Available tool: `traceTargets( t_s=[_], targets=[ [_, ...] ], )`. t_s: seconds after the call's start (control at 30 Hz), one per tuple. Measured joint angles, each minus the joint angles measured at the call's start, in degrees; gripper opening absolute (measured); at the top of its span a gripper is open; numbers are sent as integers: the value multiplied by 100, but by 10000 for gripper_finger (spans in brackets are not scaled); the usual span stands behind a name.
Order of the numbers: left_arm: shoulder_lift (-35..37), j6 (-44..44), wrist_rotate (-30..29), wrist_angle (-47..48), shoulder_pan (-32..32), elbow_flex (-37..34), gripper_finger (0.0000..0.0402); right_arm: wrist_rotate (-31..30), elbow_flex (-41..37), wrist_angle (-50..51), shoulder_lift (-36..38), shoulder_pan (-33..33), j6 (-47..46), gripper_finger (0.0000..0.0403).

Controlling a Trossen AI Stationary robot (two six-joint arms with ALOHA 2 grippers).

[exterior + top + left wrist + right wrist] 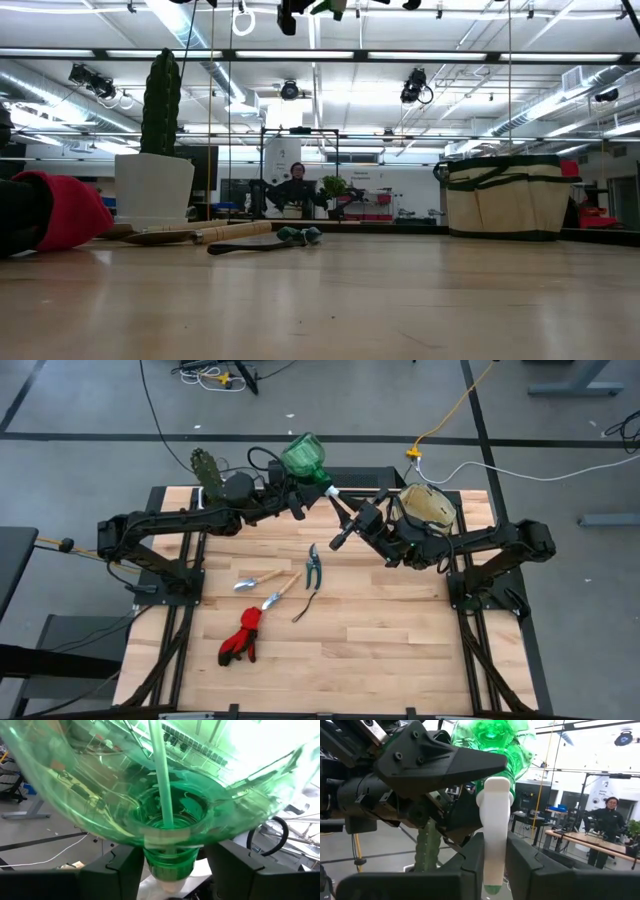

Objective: Pick & Place Garden tools in Gardening bag
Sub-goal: Put the green spray bottle into the white gardening bag

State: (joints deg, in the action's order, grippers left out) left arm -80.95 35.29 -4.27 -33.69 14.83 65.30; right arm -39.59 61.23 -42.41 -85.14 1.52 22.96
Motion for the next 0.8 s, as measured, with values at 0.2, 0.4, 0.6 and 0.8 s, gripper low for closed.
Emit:
traceTargets(
  t_s=[0.2,0.4,0.6,0.8],
  targets=[
    [0,-2,-9,2,2,0,240,-4,0,0,0,0,17,51],
    [0,-191,-175,2,11,0,256,-4,0,1,0,0,27,51],
    [0,-212,-461,15,50,0,261,-10,0,2,2,0,163,51],
    [0,-192,-458,138,44,2,261,-239,0,0,4,0,212,51]
  ],
)
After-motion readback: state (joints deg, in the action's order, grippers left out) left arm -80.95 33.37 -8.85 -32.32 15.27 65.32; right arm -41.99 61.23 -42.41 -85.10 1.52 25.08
